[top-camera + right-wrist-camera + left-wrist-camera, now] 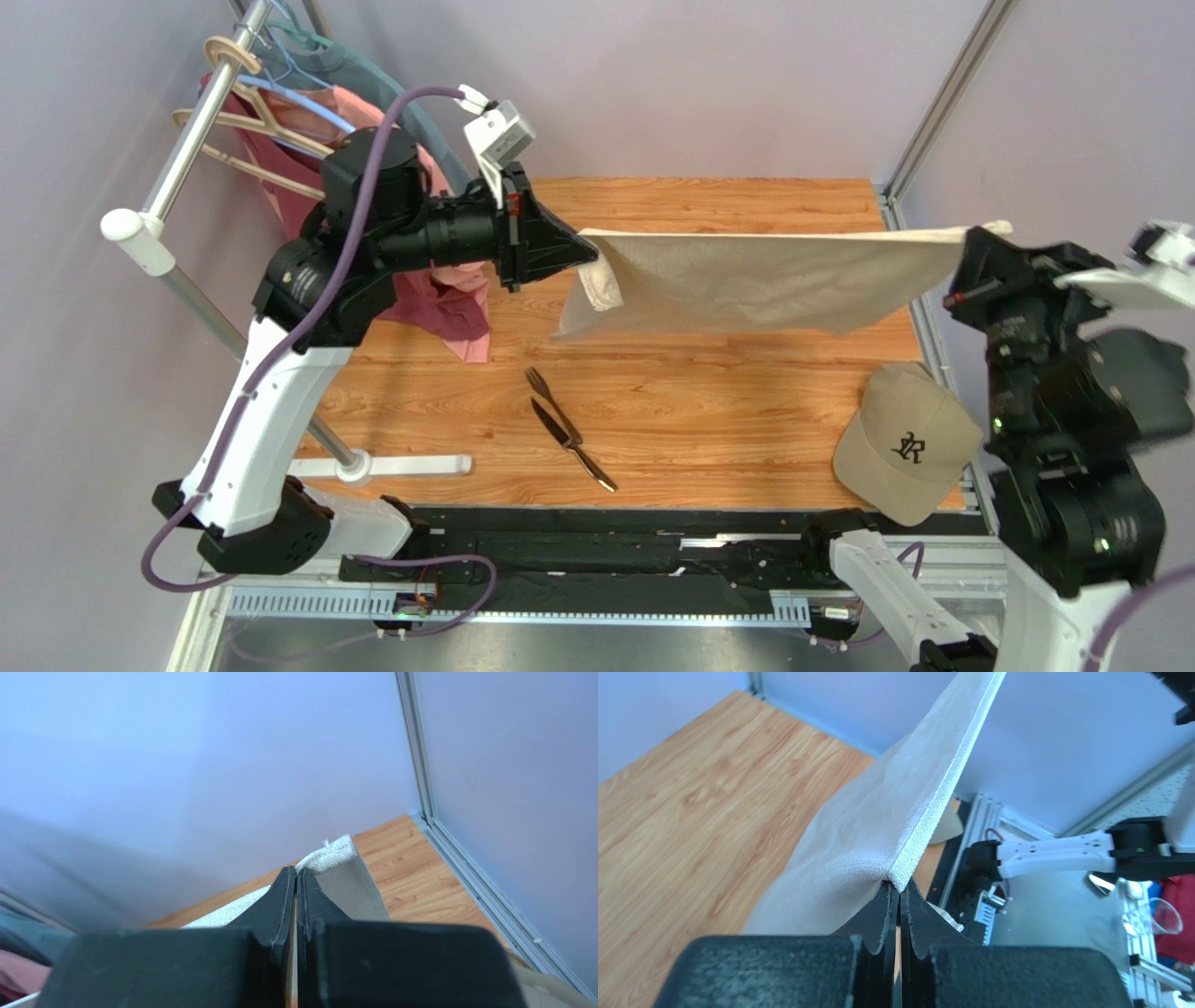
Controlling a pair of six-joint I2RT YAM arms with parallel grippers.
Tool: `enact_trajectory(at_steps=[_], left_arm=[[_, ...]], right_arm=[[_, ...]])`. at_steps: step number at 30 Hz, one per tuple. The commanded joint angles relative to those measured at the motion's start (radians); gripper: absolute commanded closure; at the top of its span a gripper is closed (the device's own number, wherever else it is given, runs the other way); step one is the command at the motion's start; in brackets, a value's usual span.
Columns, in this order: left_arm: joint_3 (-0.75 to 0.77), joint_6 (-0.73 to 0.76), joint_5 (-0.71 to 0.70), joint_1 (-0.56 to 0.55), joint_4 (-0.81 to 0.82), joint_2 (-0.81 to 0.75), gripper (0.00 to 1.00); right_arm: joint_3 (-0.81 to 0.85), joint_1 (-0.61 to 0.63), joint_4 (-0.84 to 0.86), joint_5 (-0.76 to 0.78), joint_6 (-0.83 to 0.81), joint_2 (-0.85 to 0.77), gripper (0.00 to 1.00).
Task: Fold the napkin into a case and place the utensils inside
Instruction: Flatten out the crumpled napkin at the center of the board.
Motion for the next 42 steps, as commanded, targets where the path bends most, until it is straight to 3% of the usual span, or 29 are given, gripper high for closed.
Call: enact_trajectory(at_steps=[1,6,8,14,17,19,20,21,23,24,26,30,34,38,42], left_arm=[[0.044,-0.067,0.118,0.006,0.086,-0.023,1.00],[0.154,-0.062,-0.149,0.030,0.006,0.114,1.00],[0.237,-0.056,-0.234,0.090,-0.040,0.247,1.00],[0.482,-0.006,-0.008,0.220,0.020,0.707,1.00],[0.648,0.010,0.033,0.269,0.050,0.959,1.00],[0.707,0.011,-0.014,0.292,0.094,1.077,0.91],[0.684,0.020,-0.075,0.293,0.125,1.091,0.84],[0.665,0.017,-0.145,0.294,0.157,1.096,0.62],[0.639,0.040,-0.256,0.294,0.194,1.079,0.51],[0.630,0.054,-0.294,0.291,0.201,1.048,0.38],[0.600,0.062,-0.373,0.291,0.199,1.001,0.30],[0.482,0.015,-0.345,0.276,0.213,0.843,0.32],[0.284,-0.062,-0.255,0.218,0.254,0.754,0.38],[0.077,-0.127,-0.397,0.107,0.228,0.709,0.46],[0.023,-0.197,-0.650,0.016,0.110,0.743,0.50]], right_arm=[[0.063,-0.005,-0.061,0.031,-0.026,-0.033,1.00],[0.078,-0.005,0.028,0.064,-0.081,0.169,1.00],[0.066,-0.007,0.107,0.082,-0.103,0.245,1.00],[0.058,-0.097,0.313,-0.004,-0.109,0.616,1.00],[0.127,-0.137,0.387,-0.068,-0.120,0.842,1.00],[0.213,-0.140,0.363,-0.090,-0.138,0.968,1.00],[0.237,-0.169,0.381,-0.097,-0.146,1.072,1.00],[0.333,-0.183,0.369,-0.117,-0.147,1.128,0.93],[0.455,-0.189,0.249,-0.116,-0.159,1.234,0.73],[0.518,-0.189,0.225,-0.110,-0.164,1.288,0.49],[0.544,-0.189,0.159,-0.105,-0.163,1.306,0.32],[0.466,-0.189,0.084,-0.108,-0.103,1.216,0.25],[0.230,-0.171,0.050,-0.220,-0.003,1.066,0.25],[-0.091,-0.151,0.099,-0.226,0.058,0.943,0.25],[-0.204,-0.122,0.082,-0.223,0.110,0.918,0.25]])
